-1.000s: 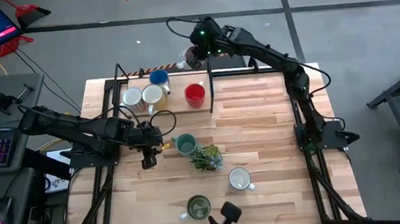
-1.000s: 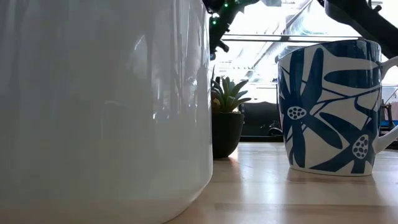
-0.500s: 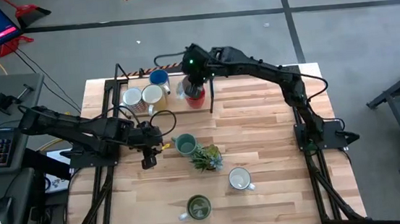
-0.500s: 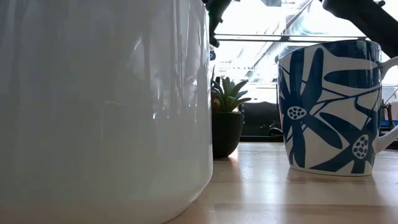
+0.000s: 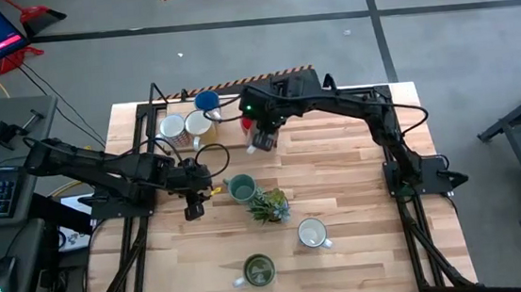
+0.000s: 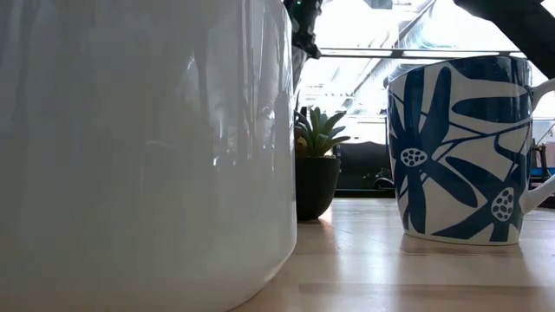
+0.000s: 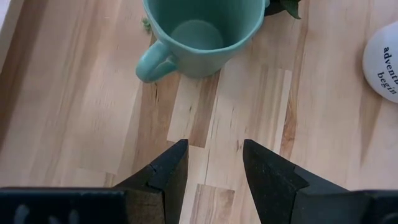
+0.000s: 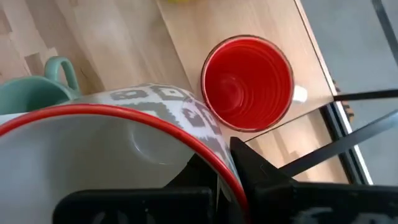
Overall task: Place coffee mugs
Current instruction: Put the gray patterned mug on the shelf
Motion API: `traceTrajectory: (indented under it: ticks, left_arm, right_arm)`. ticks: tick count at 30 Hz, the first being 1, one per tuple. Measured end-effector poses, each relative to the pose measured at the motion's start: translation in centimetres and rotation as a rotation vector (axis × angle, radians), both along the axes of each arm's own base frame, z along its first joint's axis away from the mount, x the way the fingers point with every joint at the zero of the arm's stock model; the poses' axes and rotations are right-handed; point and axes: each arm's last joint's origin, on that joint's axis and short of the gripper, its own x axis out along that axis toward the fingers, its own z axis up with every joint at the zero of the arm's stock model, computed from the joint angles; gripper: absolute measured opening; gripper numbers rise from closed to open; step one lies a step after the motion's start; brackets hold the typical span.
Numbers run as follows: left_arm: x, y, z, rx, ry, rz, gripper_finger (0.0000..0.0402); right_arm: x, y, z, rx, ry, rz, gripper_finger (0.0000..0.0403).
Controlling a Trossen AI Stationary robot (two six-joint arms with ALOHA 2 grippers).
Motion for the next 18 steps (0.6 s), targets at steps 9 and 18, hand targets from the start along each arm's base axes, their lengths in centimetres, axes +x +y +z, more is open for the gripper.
traceTrajectory:
  ticks: [9,18]
  left_arm:
    - [0.0,0.0,0.0,-0.012,0.0,0.023,0.0145]
    - [0.0,0.0,0.0,-0.012,0.001,0.023,0.0145]
  right_arm:
    - [-0.1,2.5,-1.2,0.044,0.069,-0.118,0.0]
    - [-0.5,4.8,-1.9,0.069,0.098,-0.312,0.0]
